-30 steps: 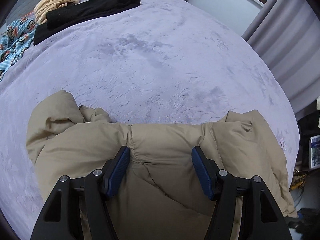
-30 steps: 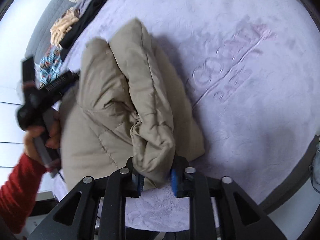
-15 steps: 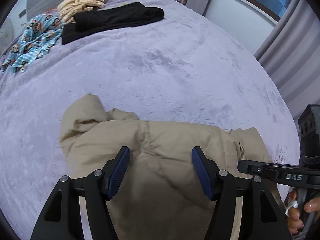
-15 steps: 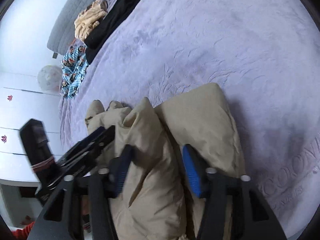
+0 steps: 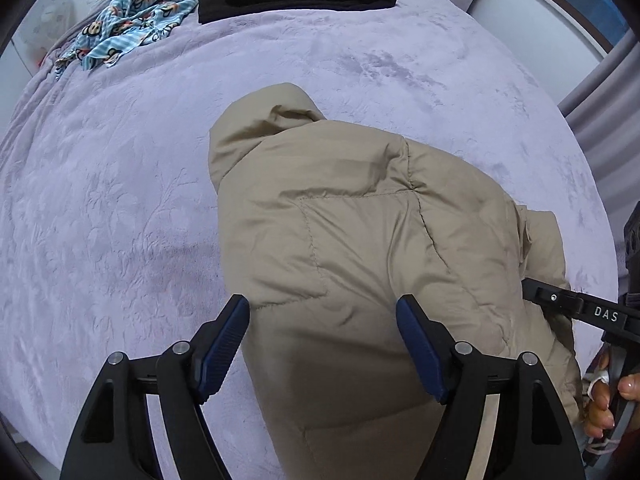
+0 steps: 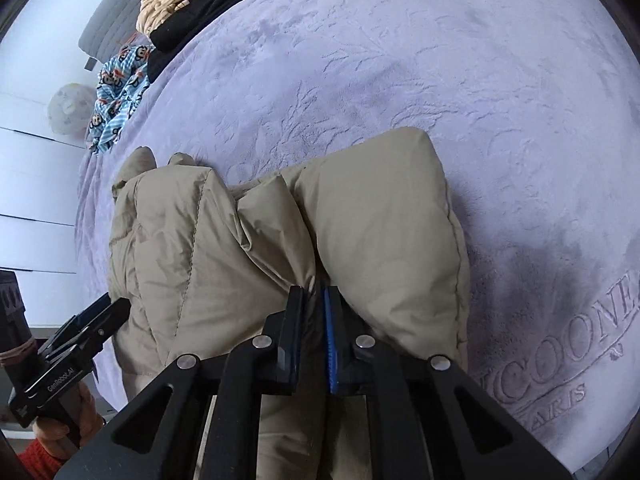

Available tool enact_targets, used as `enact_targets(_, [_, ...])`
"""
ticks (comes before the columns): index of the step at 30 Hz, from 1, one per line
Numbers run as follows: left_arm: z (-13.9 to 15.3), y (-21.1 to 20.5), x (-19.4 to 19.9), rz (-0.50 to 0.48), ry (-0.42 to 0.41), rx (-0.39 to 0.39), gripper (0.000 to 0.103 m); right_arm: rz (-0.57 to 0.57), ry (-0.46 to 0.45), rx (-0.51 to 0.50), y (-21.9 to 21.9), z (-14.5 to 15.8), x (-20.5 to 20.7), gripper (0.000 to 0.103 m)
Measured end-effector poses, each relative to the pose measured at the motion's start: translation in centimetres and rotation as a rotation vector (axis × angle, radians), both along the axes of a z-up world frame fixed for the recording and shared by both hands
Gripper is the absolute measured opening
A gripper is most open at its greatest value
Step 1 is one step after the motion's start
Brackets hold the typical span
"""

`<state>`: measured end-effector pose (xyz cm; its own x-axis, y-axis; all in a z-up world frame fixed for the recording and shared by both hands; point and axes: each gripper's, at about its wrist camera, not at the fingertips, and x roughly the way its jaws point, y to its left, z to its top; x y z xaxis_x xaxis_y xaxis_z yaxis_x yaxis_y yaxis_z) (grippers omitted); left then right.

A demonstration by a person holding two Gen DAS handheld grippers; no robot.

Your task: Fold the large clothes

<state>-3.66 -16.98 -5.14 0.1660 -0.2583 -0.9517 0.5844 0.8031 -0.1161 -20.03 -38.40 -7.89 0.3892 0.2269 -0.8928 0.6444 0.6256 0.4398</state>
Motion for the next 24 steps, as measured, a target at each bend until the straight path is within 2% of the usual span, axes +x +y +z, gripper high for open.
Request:
enact_targets(4, [0.5,0.7,-1.0,0.021,0.002,0.012,0.078,0.02,-0.011,-0.003,0.7,1.7,-1.2,0.01])
enact_targets(5, [0.6,0.9,-1.2,0.029,-0.001,0.013,0.092,0.025,-0.01,-0.005,1.0,2.0,-1.6,0.01])
enact_targets(6, [0.6,1.1,-1.4,0.038,-0.003,0.014,0.101,0.029,-0.008,-0.005,1.2,2.2,-2.0,0.01])
enact_targets(7, [0.7,1.3,-1.6,0.048,-0.011,0.011,0.103,0.031,-0.005,-0.006,1.3,2.3,-2.3,0.01])
enact_targets(15, [0.5,2.4,-2.5,0.049,0.015,0.005,0.103,0.018,0.023,-0.004,1.7,2.3,-3.7,0.011])
enact_targets(22, [-0.1,3.5,-2.7,0.014,0.075,-0.005,0.103,-0.023,0.034,-0.014,2.5,3.4,-4.8,0.014])
enact_targets(23, [0.0,3.6,-2.7,0.009,0.076,-0.008,0.103,-0.033,0.032,-0.011,2.7,3.6,-5.1,0.015])
enact_targets(24, [0.1,3.8,-2.8,0.002,0.075,-0.009,0.103,-0.039,0.033,-0.014,2.9,3.8,-5.3,0.022])
